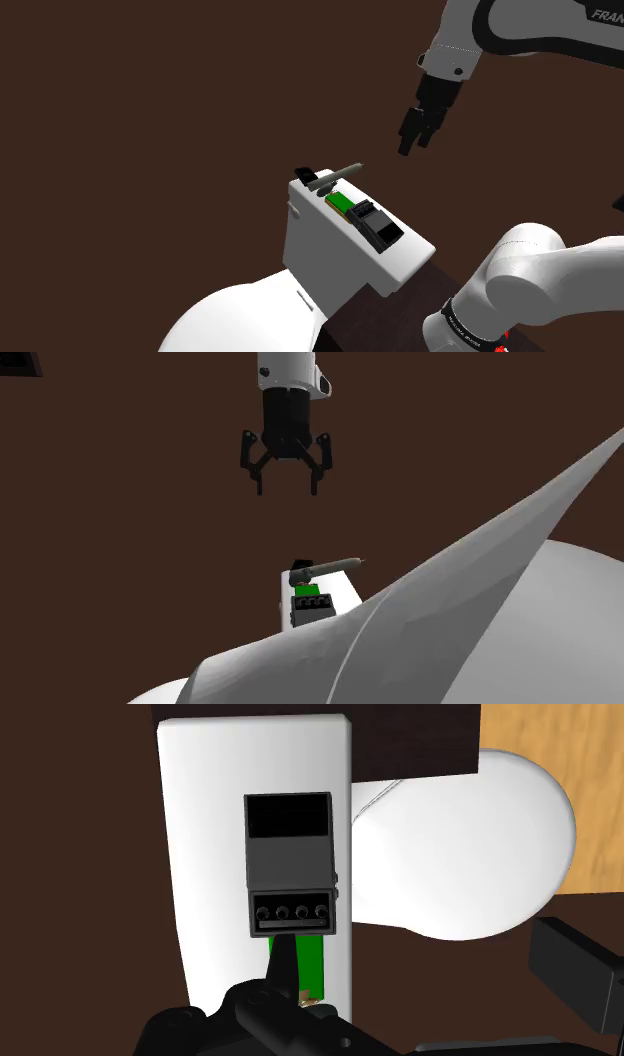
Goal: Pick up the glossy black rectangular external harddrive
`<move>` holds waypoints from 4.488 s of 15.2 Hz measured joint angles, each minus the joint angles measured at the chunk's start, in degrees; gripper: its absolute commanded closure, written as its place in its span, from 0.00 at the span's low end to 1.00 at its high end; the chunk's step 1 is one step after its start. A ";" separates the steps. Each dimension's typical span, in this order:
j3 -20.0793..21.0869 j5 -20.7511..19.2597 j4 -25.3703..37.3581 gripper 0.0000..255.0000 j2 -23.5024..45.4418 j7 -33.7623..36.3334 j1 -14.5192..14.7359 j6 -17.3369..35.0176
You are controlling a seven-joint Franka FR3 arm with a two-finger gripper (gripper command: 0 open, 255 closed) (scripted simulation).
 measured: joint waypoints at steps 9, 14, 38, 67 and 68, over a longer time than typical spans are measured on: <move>-1.06 -1.01 -2.21 0.00 10.32 -1.52 -0.68 12.57; -1.51 -1.35 -1.39 0.00 19.19 -2.14 -0.98 20.79; -3.31 -0.79 23.02 0.00 65.86 -5.57 -2.78 43.66; -3.00 -0.88 24.87 1.00 63.55 -5.28 -2.52 39.65; -3.01 -0.90 25.12 1.00 63.11 -5.30 -2.55 38.96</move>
